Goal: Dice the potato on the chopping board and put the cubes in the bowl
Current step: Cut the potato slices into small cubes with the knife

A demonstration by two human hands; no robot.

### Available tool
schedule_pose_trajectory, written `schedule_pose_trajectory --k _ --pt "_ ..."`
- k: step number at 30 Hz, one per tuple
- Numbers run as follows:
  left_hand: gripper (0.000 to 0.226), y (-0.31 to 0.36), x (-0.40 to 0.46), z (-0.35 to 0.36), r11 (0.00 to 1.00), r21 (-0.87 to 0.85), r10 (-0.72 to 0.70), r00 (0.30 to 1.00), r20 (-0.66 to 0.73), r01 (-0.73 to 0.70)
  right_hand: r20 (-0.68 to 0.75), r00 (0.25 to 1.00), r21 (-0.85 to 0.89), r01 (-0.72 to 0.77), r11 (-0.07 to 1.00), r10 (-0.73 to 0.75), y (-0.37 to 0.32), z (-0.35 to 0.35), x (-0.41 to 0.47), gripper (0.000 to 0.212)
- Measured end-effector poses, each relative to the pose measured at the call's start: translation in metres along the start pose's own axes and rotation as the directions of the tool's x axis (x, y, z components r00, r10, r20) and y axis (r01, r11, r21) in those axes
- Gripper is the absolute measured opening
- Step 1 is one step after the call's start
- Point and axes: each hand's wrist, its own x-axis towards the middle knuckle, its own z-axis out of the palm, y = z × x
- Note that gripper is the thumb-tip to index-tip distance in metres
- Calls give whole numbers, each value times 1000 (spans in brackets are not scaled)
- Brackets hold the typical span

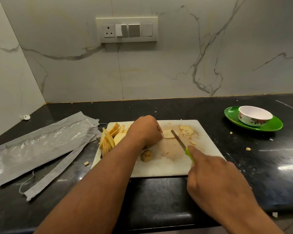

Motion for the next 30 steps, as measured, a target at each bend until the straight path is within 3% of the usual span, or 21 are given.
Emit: schedule_pose_trajectory --k 4,9,19,30 --pt "44 12 -5 3 998 61 38 993 -109 -32 -73 992 97 -98 990 105 14 7 32 62" --pt "78 38 -7 24 957 285 120 973 -195 -61 -102 989 190 -83 978 104 21 25 36 62" --pt "25 52 -5 33 965 229 165 976 -143 -130 -104 989 297 -70 952 105 26 22 33 58" --pt "22 33 -9 15 960 63 272 962 30 -273 -94 991 323 -63 944 98 28 21 31 56"
